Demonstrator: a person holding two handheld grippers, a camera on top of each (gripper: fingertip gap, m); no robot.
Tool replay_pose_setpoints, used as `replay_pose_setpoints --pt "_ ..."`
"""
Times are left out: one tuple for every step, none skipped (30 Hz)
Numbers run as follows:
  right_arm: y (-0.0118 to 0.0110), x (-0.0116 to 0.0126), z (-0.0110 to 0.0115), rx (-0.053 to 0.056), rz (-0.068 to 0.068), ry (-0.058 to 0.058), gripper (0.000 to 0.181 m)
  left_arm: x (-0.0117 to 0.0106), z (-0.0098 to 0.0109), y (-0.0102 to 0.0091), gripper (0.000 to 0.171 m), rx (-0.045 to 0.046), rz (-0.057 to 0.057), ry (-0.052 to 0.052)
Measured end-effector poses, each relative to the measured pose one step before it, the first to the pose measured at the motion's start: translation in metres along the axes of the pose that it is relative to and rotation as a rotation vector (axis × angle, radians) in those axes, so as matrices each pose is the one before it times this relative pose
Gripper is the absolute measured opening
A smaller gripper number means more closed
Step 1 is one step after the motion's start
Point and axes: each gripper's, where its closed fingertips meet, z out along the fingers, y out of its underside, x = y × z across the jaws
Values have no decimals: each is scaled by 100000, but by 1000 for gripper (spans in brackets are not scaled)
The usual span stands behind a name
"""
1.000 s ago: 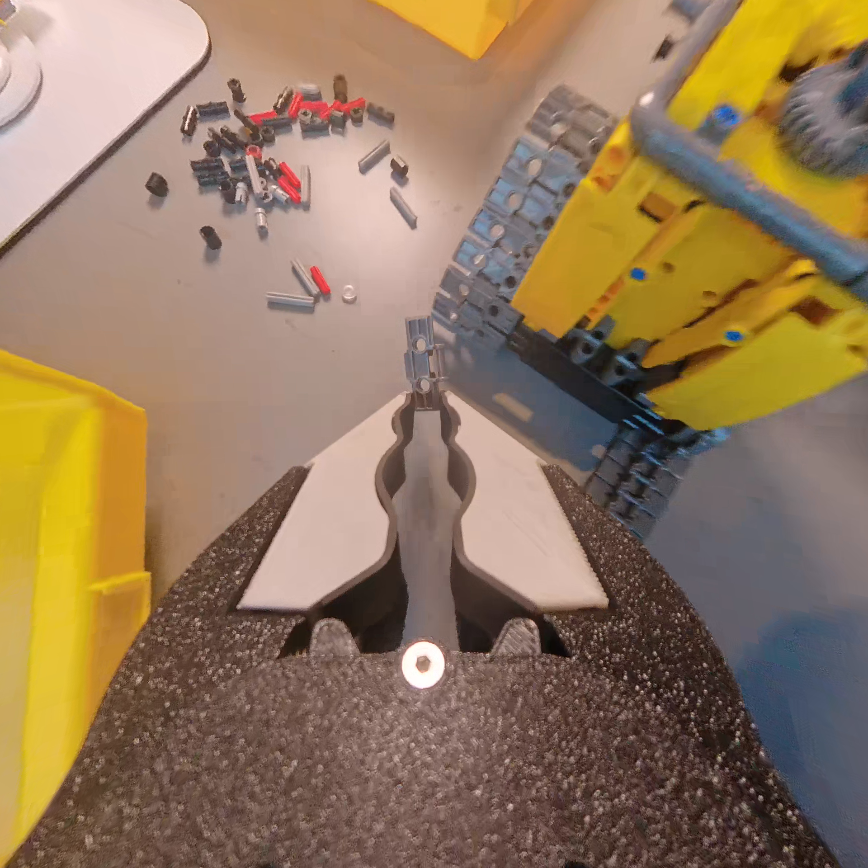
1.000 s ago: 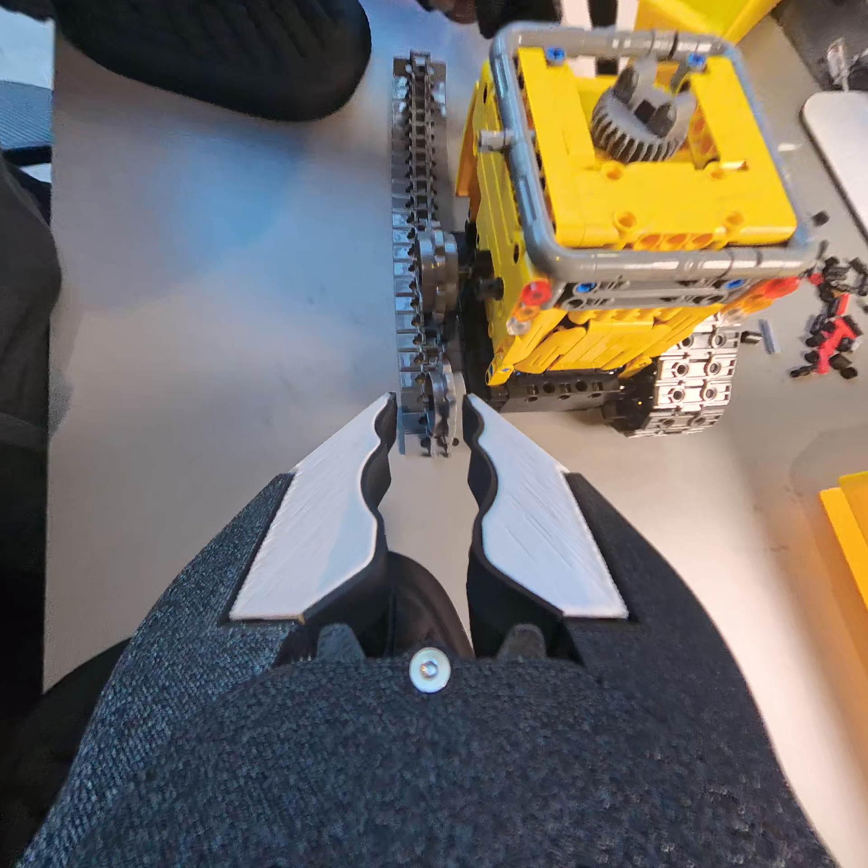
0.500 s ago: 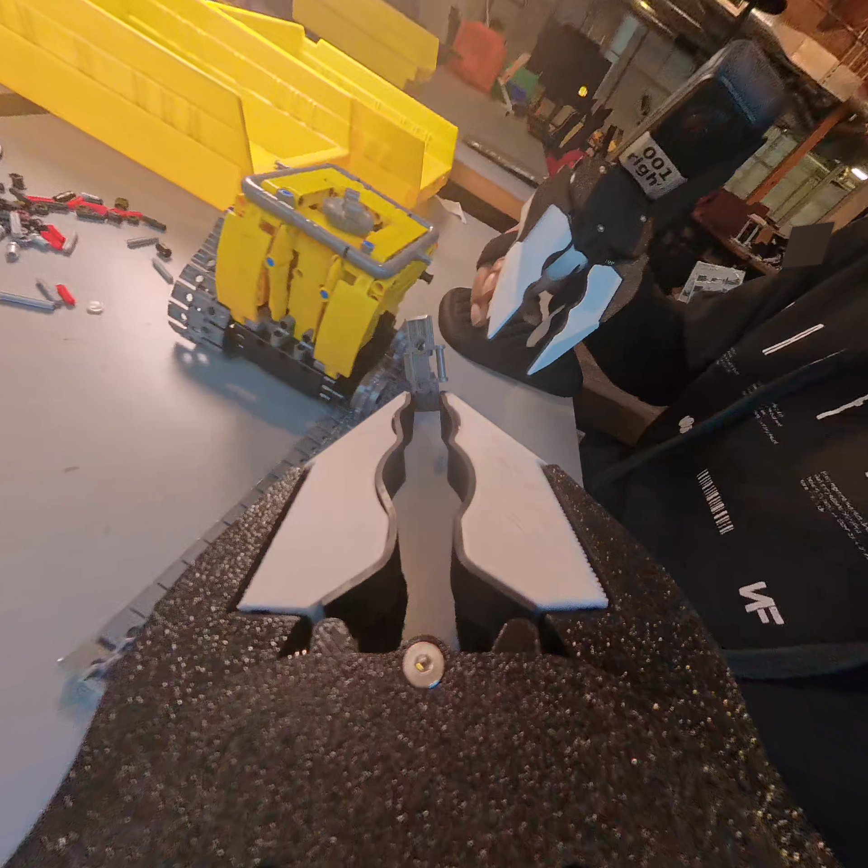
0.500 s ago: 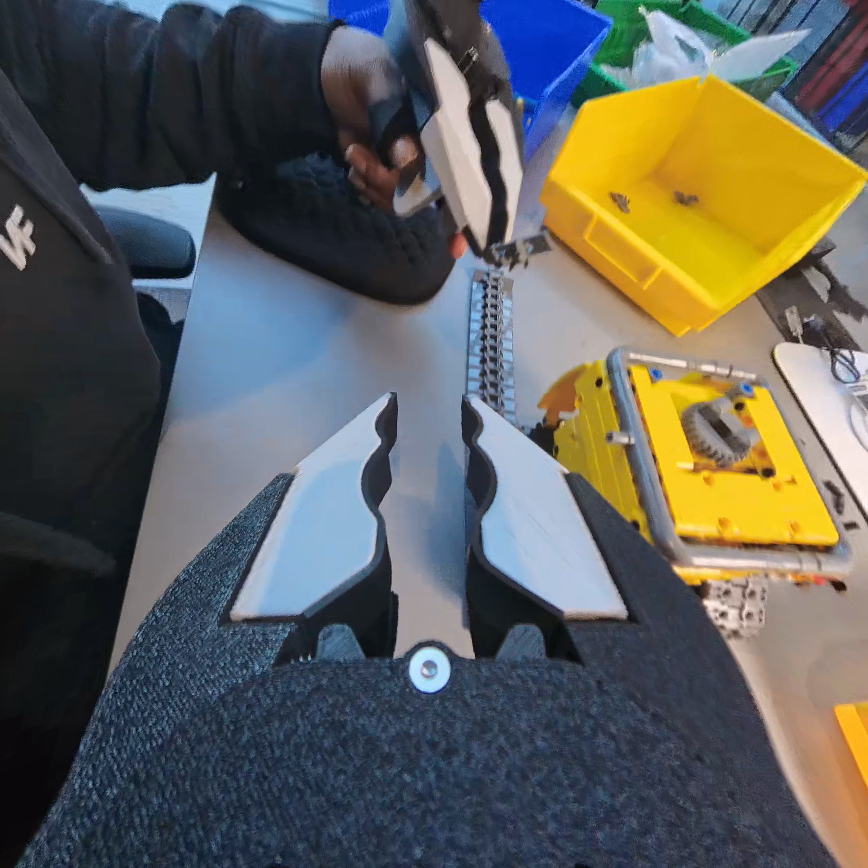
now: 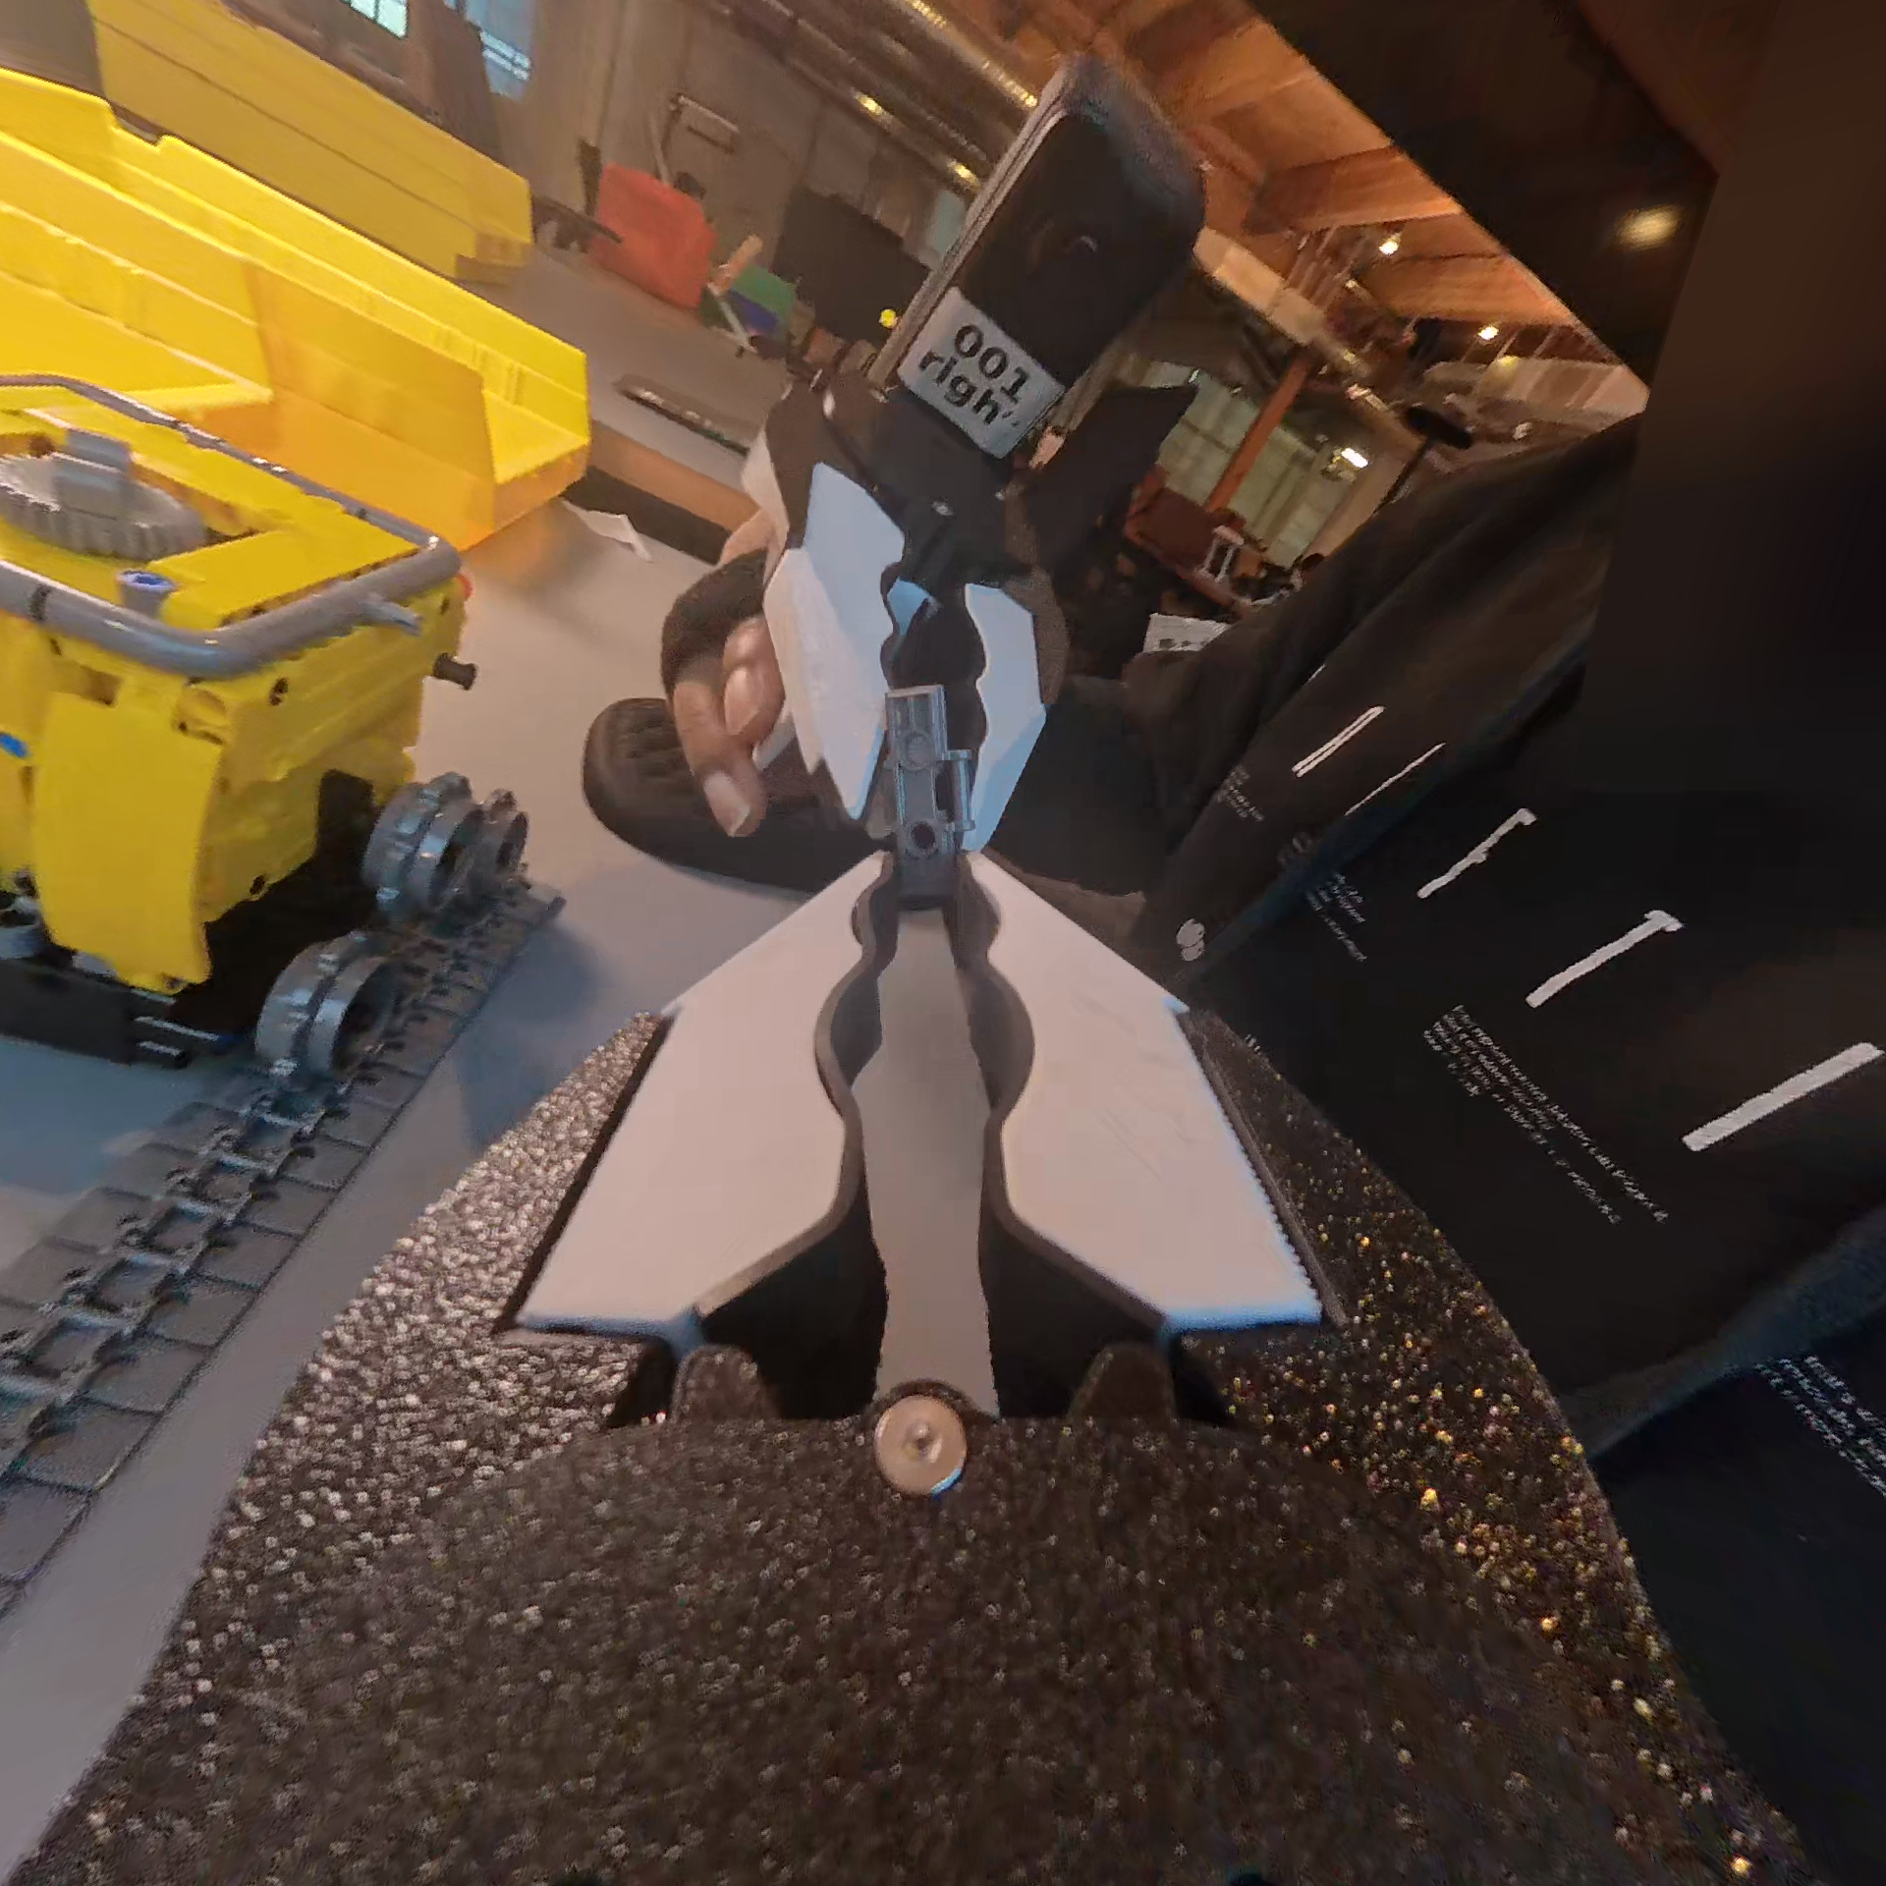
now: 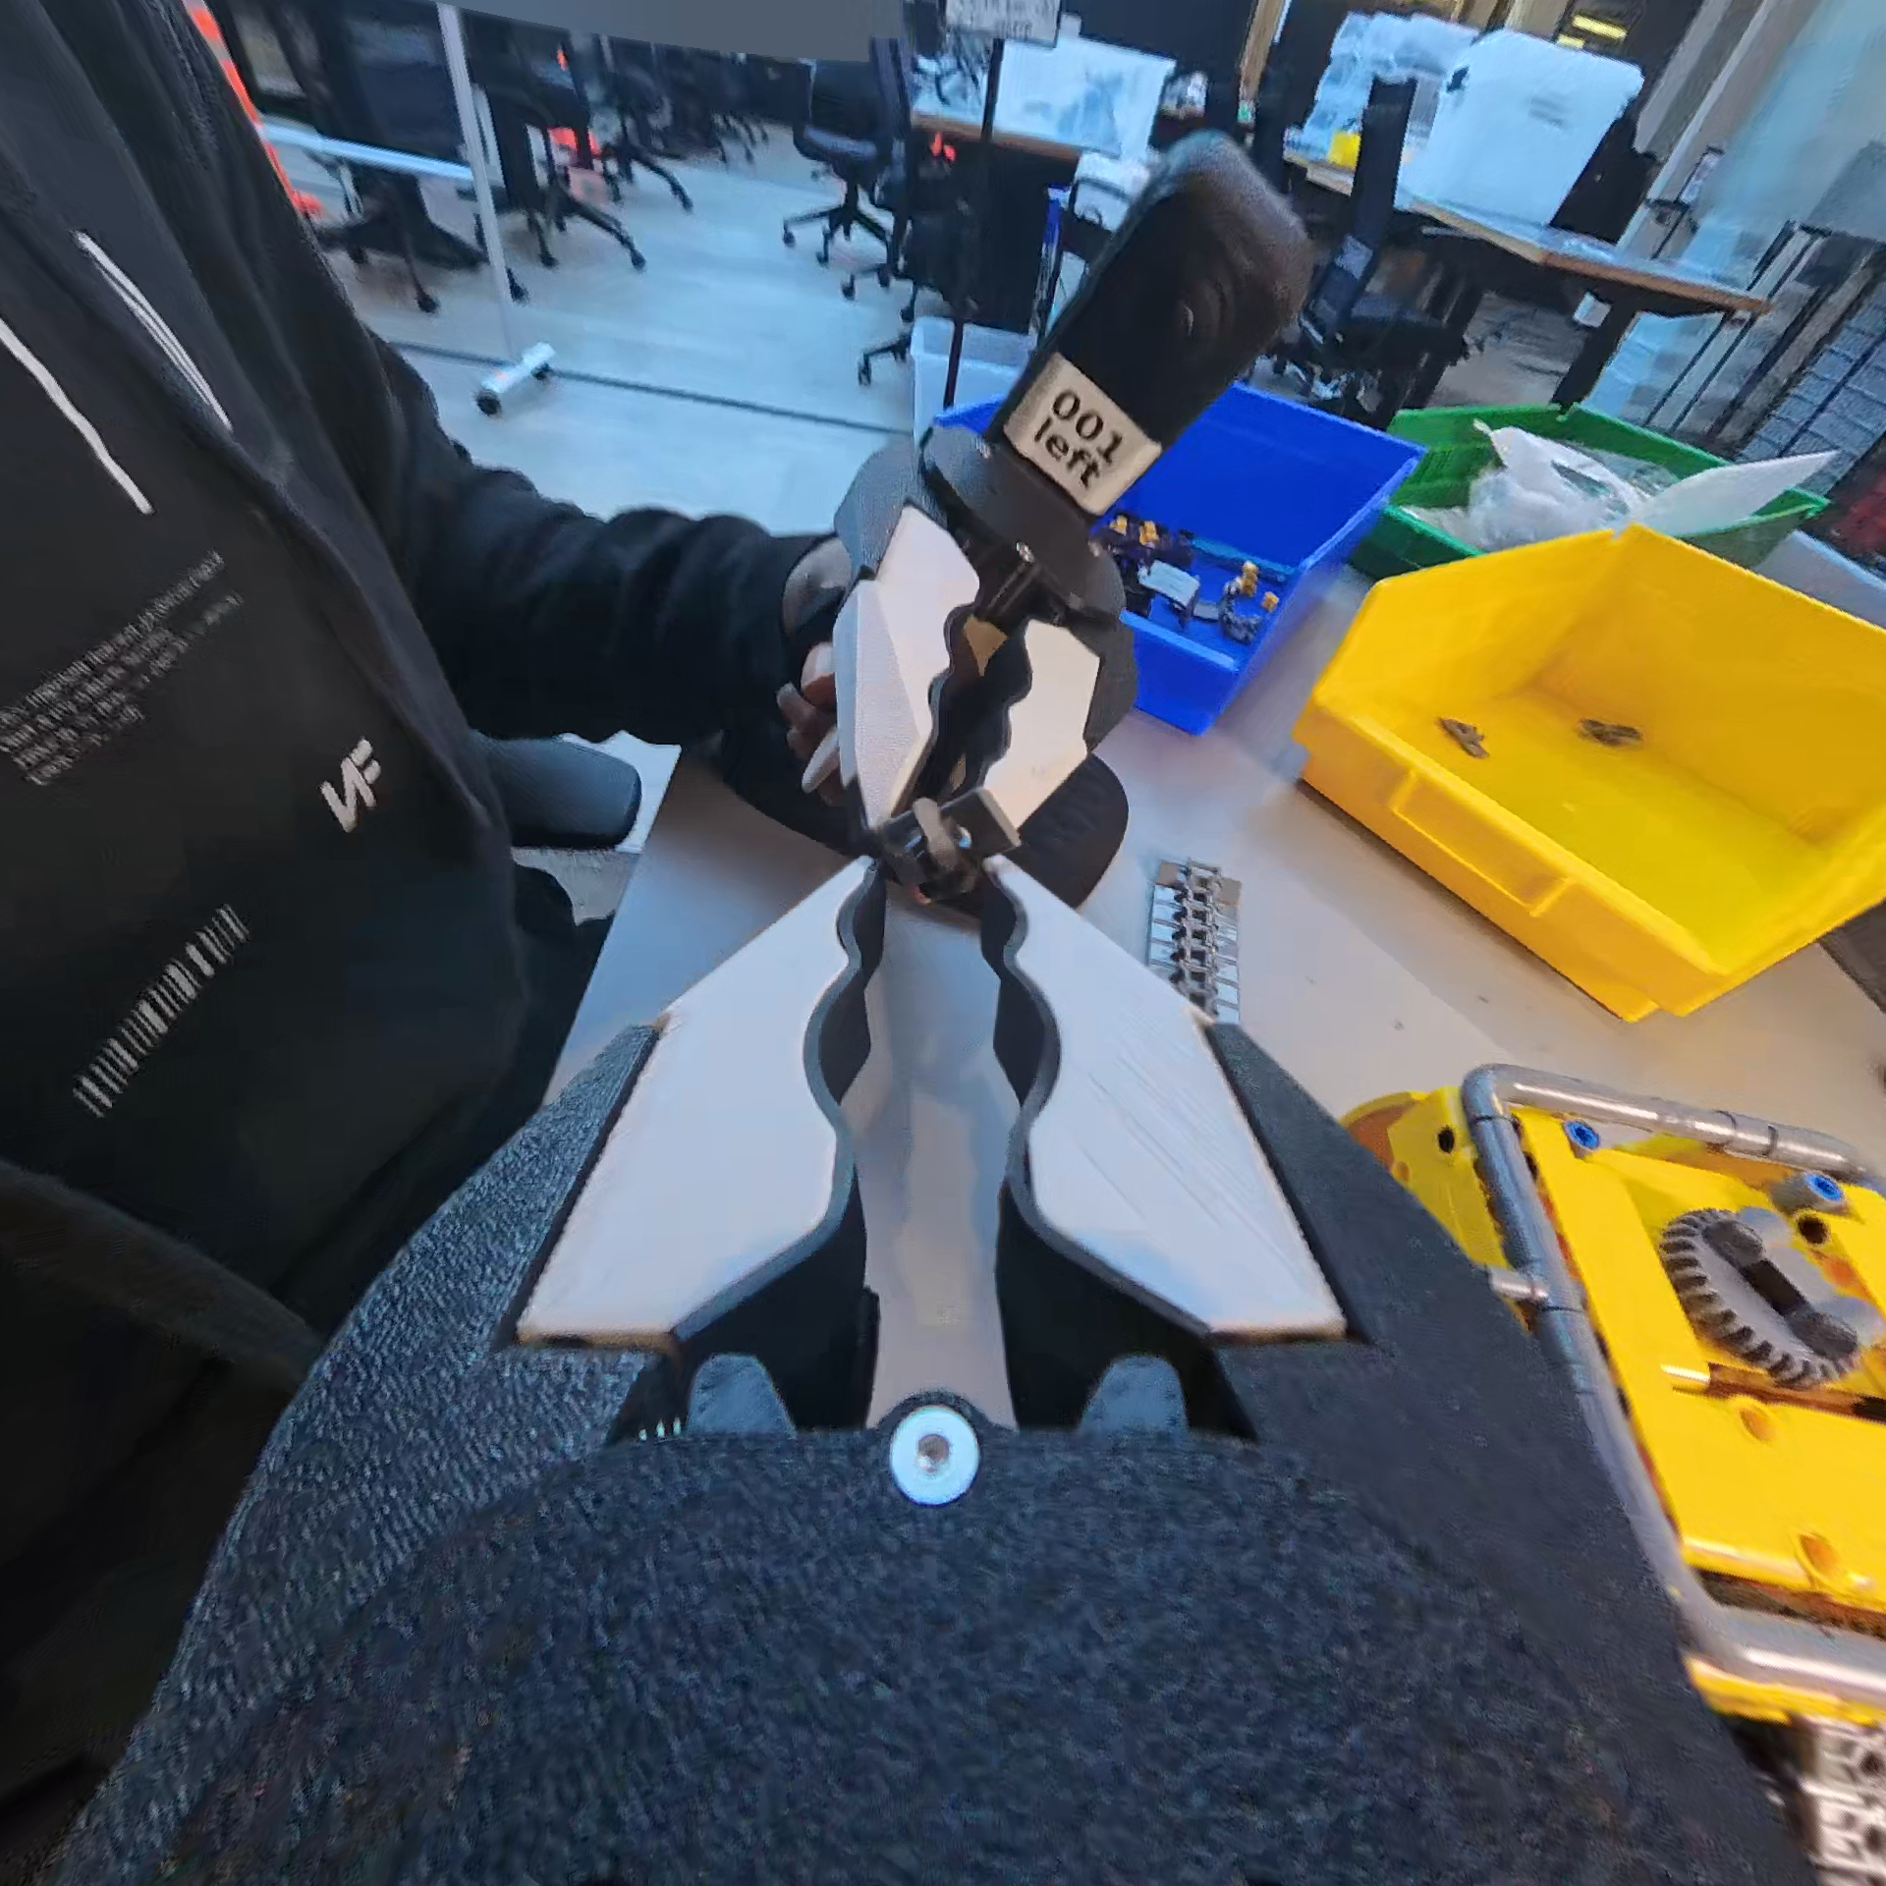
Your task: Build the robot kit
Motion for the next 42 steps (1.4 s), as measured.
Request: replay_pose_setpoints --pt "-232 15 -232 2458 1821 -195 14 198 53 -179 9 1707 -1035 2117" --pt "-81 -84 -209 1549 2341 -1065 12 98 65 -184 9 1885 -1208 1469" --pt "22 -95 -164 944 2285 -968 12 57 112 -43 9 1168 -1378 1170" --pt "51 -89 -119 689 1658 -591 12 11 157 61 9 700 -1377 967" --pt "122 -34 -116 261 1573 -284 11 -27 135 81 9 651 -1370 653" --pt "243 87 -107 -621 2093 133 11 -178 60 66 9 534 -1236 -294" --pt "294 155 -84 -927 2578 193 11 -297 -6 38 9 438 -736 -1327" --pt "244 129 -75 -526 2886 -184 10 -248 -35 -10 8 423 -386 -1344" --pt "215 138 -50 -274 3451 -137 8 -244 -51 -82 8 478 -211 -1595" --pt "203 174 -50 -279 3343 25 7 -323 -79 -116 8 512 119 -2367" --pt "141 211 -75 62 2615 317 6 -364 -36 35 5 -487 635 -2873" --pt "91 196 -94 309 2088 223 6 -229 0 69 5 -599 1226 -2390" --pt "52 2 -59 357 1535 -771 5 -64 73 122 4 -845 1216 -1460" --pt "1 -54 -61 494 714 -650 5 45 89 41 4 -326 763 -697" --pt "-33 -6 -50 667 147 -94 5 3 36 -50 4 361 667 -842" --pt "-22 11 -57 454 367 -135 5 -33 38 5 4 41 613 -824" --pt "6 -17 -48 346 638 -352 5 -13 44 59 4 -347 132 -334" --pt "-12 6 -50 461 676 -292 5 -2 47 -1 4 158 -397 97" --pt "-15 22 -36 520 822 -156 5 -14 36 -43 3 594 -937 247" --pt "34 82 -53 301 788 166 6 -87 28 -73 3 757 -1173 -165" --pt "95 49 -38 -62 429 70 6 -97 17 -65 2 710 -653 -296" --pt "93 28 -72 -148 -459 255 6 -31 15 -15 2 311 -649 237" --pt "-43 75 -105 588 -818 853 9 -32 18 83 2 -379 -1213 485" --pt "-101 132 -125 707 -253 1013 14 -111 10 38 1 -63 -868 -53" --pt "-62 141 -111 344 315 801 17 -79 30 -56 1 780 -202 -63" --pt "10 150 -83 -76 489 717 18 164 65 -81 1 1047 -664 1433" --pt "-39 -4 -53 415 256 -171 18 170 102 -145 1 1449 -977 1527" --pt "-211 -146 -62 1579 382 -869 18 -16 138 -77 1 1074 -635 378" --pt "-330 -119 -55 2416 682 -745 16 -78 170 60 1 235 -117 -67" --pt "-341 -108 -51 2431 745 -712 12 -19 186 65 1 241 234 214" --pt "-248 -64 -65 1856 495 -546 11 115 184 -69 1 1051 -122 1041" --pt "-237 -107 -88 1722 261 -816 10 69 99 -182 1 1784 -621 841" --pt "-139 -10 -81 973 118 -164 9 0 69 -197 1 1692 -1048 666" --pt "-28 93 -59 305 -102 583 8 -114 41 -112 1 1125 -1004 -54" --pt "50 134 -58 -199 -132 870 8 -180 40 -51 2 667 -461 -568" --pt "115 157 -44 -532 -287 953 8 -201 22 17 2 303 -90 -949" --pt "174 122 -37 -999 -440 886 8 -237 39 97 2 -143 436 -1438" --pt "266 117 -71 -1758 -1011 911 8 -243 52 203 2 -905 1083 -1824" --pt "353 144 -137 -2662 -2306 1433 8 -312 52 317 2 -1763 1650 -2731" --pt "357 129 -297 -3046 -3782 1678 8 -456 -7 337 1 -2215 2176 -3990" --pt "398 160 -522 -3872 -4451 1981 8 -562 -88 310 2 -2369 2614 -4873" --pt "607 468 -743 -5439 -4941 3627 8 -519 -164 324 4 -2713 2587 -4719"
